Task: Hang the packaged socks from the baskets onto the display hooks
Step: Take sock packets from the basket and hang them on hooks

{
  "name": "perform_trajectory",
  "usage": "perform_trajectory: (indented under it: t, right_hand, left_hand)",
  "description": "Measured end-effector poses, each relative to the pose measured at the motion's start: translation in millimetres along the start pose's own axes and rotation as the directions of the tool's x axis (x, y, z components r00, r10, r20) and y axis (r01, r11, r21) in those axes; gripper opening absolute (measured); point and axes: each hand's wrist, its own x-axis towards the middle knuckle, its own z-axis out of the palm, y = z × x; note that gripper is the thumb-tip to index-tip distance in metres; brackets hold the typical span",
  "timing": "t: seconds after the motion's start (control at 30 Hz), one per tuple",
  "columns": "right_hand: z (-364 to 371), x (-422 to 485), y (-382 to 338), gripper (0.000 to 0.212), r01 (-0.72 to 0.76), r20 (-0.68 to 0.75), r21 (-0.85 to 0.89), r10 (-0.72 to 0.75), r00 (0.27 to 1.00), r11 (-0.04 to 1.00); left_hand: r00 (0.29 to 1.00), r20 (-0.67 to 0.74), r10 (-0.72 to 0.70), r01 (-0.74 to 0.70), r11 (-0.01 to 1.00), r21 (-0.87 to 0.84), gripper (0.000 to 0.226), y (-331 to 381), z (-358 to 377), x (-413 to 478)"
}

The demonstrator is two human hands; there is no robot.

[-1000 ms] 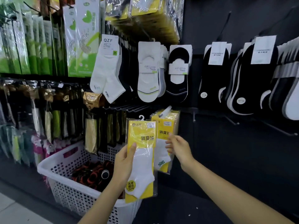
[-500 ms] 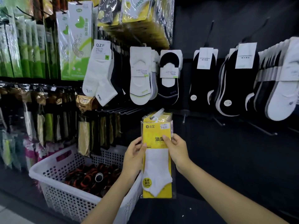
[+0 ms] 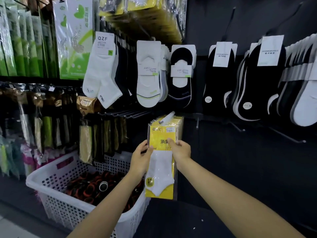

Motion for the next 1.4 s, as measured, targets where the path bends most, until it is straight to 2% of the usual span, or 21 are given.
perform_trajectory:
  t: [0.1, 0.23, 0.4, 0.5, 0.6, 0.73, 0.8, 0.9, 0.97, 1.03, 1.13, 1.2, 1.3, 1.4]
  right_hand:
    - [-5.6, 1.5, 9.3, 0.026, -0.094, -0.004, 0.024, 0.094, 0.996, 0.995]
    - [-30.6, -9.1, 31.4, 0.019, -0.148, 0.038, 0.01, 0.148, 0.988, 0.989]
    - [-92.7, -46.3, 78.3, 0.03, -0.211, 0.229, -0.153, 0.242, 0.943, 0.965]
    - [-140.3, -76.2, 117.8, 0.027, -0.211, 0.282, -0.318, 0.305, 0.91, 0.924]
    - [-190.9, -110.8, 169.7, 0.022, -0.284, 0.287, -0.463, 0.445, 0.849, 0.84]
    - [-253.3, -161.0, 249.5, 0.031, -0.401, 0.152, -0.596, 0.588, 0.794, 0.695]
    - [-283.1, -186.8, 287.1, 0.034, -0.479, 0.053, -0.626, 0.647, 0.761, 0.615]
    - [-312.7, -219.8, 329.0, 0.033, -0.573, -0.048, -0.652, 0.727, 0.685, 0.496]
    - [-319.7, -231.9, 345.6, 0.047, -0.536, -0.03, -0.705, 0.736, 0.677, 0.464]
    - [-318.5, -234.4, 350.8, 0.063, -0.437, 0.012, -0.746, 0.667, 0.745, 0.502]
    - [-309.5, -222.7, 352.8, 0.065, -0.24, 0.092, -0.824, 0.541, 0.836, 0.513]
    - [-303.2, -212.4, 356.9, 0.071, -0.213, 0.136, -0.834, 0.564, 0.815, 0.509]
    - [-298.1, -202.0, 371.8, 0.082, -0.174, 0.192, -0.881, 0.668, 0.719, 0.44]
    - [-297.4, -200.8, 388.4, 0.081, -0.039, 0.2, -0.943, 0.66, 0.724, 0.329]
  left_hand:
    - [1.0, -0.006, -0.016, 0.016, 0.999, 0.029, 0.05, -8.3, 1.3, -1.2]
    - [1.0, 0.011, -0.008, 0.006, 0.993, 0.114, 0.048, -25.0, -1.9, -18.6]
    - [0.991, 0.09, -0.096, 0.075, 0.974, 0.215, 0.046, -58.9, -10.9, -69.4]
    - [0.97, 0.181, -0.164, 0.102, 0.946, 0.306, 0.047, -90.4, -9.8, -117.1]
    - [0.907, 0.297, -0.298, 0.144, 0.883, 0.447, 0.045, -130.9, 0.4, -168.9]
    - [0.771, 0.389, -0.505, 0.28, 0.817, 0.504, 0.038, -187.7, 16.1, -235.7]
    - [0.705, 0.407, -0.581, 0.311, 0.769, 0.559, 0.03, -215.4, 21.6, -267.3]
    - [0.629, 0.333, -0.702, 0.412, 0.665, 0.623, 0.046, -247.0, 19.9, -305.5]
    - [0.593, 0.276, -0.756, 0.44, 0.591, 0.676, 0.053, -260.7, 17.2, -320.0]
    - [0.548, 0.234, -0.803, 0.488, 0.534, 0.691, 0.057, -271.0, 19.0, -326.7]
    - [0.471, 0.221, -0.854, 0.596, 0.492, 0.635, 0.062, -281.5, 29.4, -330.6]
    - [0.451, 0.235, -0.861, 0.599, 0.487, 0.636, 0.06, -283.5, 34.5, -336.7]
    - [0.409, 0.287, -0.866, 0.591, 0.491, 0.639, 0.061, -289.2, 37.8, -349.1]
    - [0.417, 0.31, -0.854, 0.598, 0.515, 0.614, 0.059, -294.0, 40.4, -355.8]
